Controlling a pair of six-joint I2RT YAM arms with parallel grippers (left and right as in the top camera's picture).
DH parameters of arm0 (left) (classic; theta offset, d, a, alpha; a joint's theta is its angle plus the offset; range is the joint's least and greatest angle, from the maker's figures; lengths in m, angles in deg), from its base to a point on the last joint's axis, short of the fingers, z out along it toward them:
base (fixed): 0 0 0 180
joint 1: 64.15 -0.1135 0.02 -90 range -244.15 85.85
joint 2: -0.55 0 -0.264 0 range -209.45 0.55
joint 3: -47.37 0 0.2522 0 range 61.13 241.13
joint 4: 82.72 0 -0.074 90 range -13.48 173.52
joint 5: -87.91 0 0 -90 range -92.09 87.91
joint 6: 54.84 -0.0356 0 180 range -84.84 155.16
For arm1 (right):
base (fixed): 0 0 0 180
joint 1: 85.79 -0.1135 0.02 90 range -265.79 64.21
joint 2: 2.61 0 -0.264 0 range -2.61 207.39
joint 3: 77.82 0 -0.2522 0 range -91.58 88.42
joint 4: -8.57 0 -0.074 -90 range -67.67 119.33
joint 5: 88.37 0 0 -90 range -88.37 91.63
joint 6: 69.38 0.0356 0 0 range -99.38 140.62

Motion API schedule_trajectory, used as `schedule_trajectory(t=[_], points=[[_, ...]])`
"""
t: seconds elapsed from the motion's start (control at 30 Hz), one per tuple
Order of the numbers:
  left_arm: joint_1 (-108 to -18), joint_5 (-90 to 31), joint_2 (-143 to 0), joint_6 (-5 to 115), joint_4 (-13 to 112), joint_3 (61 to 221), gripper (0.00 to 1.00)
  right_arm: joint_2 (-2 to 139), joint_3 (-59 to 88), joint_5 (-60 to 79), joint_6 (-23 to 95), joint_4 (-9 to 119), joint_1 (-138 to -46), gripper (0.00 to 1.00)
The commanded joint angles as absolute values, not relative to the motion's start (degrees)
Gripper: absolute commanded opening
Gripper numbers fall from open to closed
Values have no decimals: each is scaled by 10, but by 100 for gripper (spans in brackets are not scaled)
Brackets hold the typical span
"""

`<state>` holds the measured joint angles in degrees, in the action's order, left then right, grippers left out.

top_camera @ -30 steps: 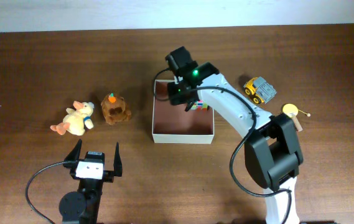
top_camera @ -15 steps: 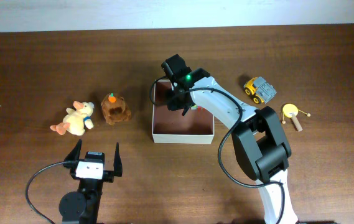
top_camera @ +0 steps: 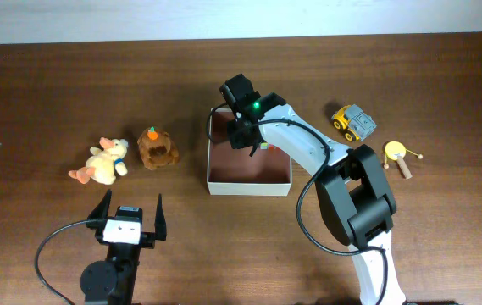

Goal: Pack container
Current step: 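Lower the cube into the box and open the right gripper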

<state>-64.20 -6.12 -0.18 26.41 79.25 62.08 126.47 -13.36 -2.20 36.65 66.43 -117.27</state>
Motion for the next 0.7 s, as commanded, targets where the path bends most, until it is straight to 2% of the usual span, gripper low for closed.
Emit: schedule_trajectory(t=[0.0, 0.67], points=[[-639, -58, 2, 269, 794, 617, 99, 1264, -131, -51, 359, 665, -1172, 33], [-639, -58, 2, 269, 793, 617, 99, 1264, -131, -71, 323, 641, -1172, 34]])
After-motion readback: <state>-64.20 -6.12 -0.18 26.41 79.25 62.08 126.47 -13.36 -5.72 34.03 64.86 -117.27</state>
